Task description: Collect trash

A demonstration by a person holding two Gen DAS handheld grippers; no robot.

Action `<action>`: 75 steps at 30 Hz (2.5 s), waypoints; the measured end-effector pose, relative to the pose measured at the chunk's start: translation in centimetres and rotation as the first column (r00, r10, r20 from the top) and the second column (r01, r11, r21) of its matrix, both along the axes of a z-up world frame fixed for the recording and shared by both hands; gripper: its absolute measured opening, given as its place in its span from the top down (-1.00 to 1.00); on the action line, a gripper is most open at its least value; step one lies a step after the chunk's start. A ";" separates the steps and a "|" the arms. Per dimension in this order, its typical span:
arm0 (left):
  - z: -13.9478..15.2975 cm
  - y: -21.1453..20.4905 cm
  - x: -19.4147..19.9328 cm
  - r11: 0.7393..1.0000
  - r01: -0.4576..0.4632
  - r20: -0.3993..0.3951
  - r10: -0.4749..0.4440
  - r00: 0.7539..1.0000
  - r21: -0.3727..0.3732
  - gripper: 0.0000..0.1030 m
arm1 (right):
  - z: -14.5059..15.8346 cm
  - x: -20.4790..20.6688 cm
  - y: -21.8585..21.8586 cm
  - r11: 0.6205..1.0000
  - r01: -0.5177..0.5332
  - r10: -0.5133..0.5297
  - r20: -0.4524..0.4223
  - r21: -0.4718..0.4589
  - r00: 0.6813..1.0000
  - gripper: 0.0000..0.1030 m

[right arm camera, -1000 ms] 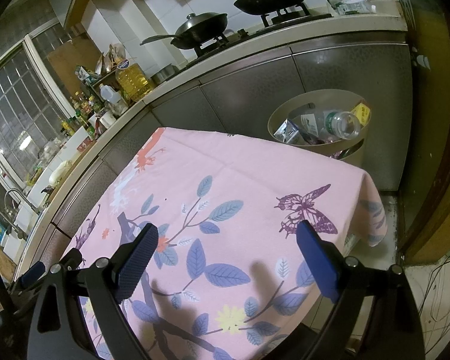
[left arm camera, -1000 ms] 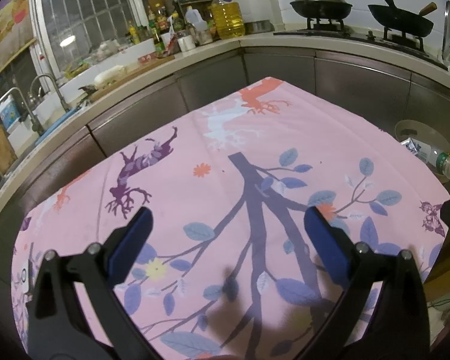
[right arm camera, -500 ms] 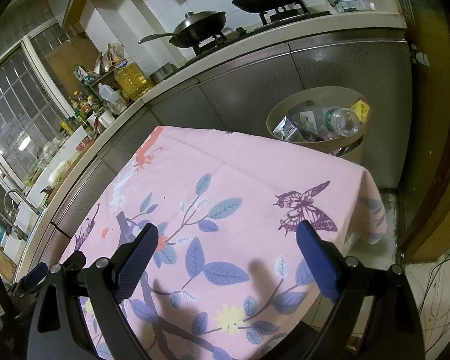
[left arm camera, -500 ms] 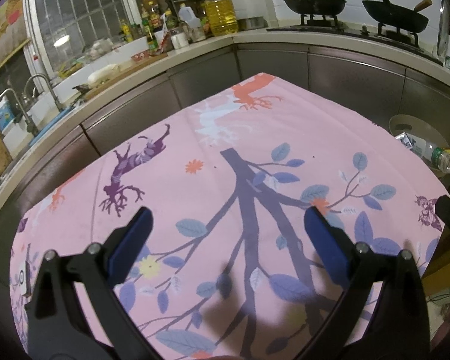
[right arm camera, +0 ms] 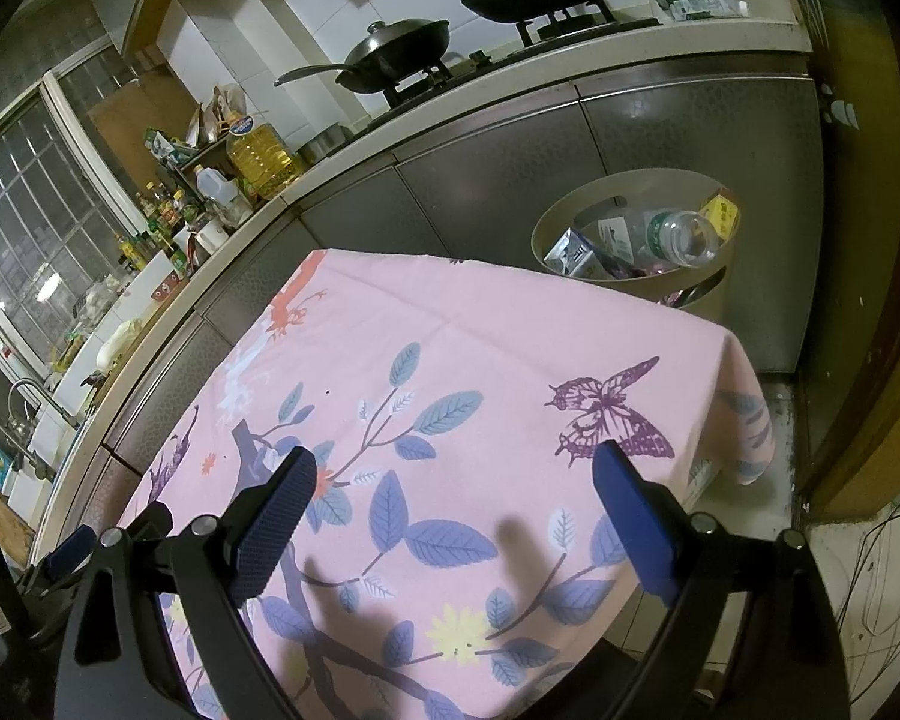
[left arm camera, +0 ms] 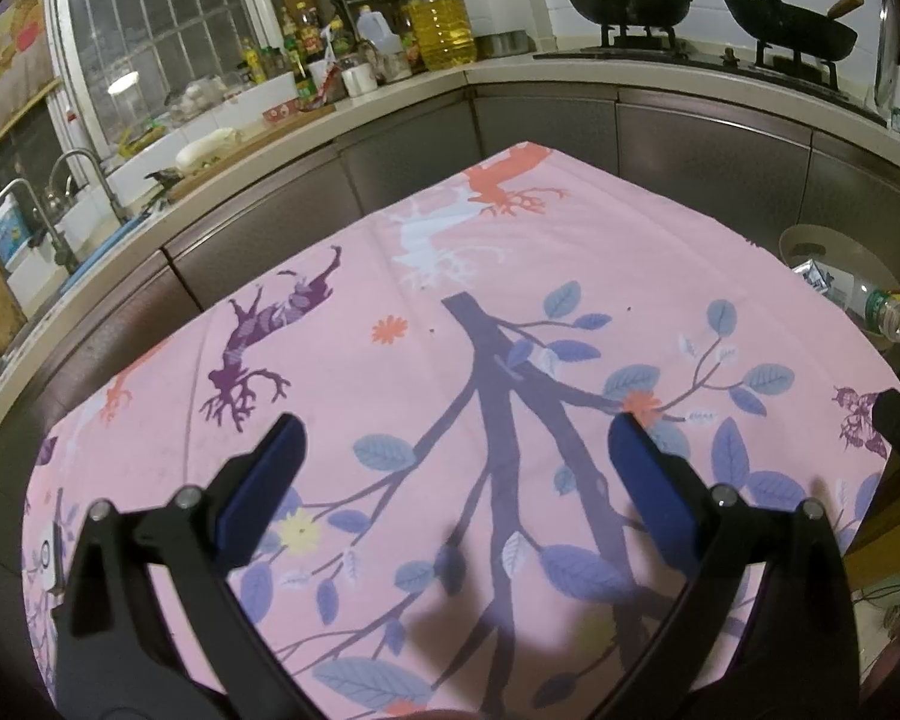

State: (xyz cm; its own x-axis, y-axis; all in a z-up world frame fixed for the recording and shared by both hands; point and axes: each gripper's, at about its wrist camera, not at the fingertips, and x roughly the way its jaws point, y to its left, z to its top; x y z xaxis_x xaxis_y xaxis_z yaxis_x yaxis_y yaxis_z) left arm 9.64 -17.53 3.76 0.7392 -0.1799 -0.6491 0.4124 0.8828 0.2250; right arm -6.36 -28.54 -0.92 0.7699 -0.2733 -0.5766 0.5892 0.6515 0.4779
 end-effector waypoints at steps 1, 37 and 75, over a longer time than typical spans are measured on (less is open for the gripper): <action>0.0 0.0 0.0 1.000 0.002 -0.001 -0.002 1.000 0.000 -0.88 | 0.0 0.0 0.0 1.000 0.000 0.000 0.000 0.000 1.000 -0.74; -0.8 -1.1 -0.9 0.998 0.062 -0.032 -0.062 0.998 0.014 -0.88 | -0.4 -0.9 0.3 1.000 0.024 -0.024 0.001 0.005 1.000 -0.74; -0.9 -0.9 -0.8 0.998 0.066 -0.062 -0.067 0.996 -0.011 -0.88 | 0.0 -0.8 0.3 1.000 0.012 -0.012 -0.012 0.006 1.000 -0.74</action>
State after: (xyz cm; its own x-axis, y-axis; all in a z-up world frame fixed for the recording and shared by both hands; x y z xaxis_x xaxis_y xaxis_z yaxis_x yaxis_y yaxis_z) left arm 8.80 -18.45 2.87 0.6837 -0.2333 -0.6915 0.4832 0.8548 0.1894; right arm -7.17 -28.26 -0.90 0.7597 -0.2790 -0.5874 0.6027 0.6412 0.4750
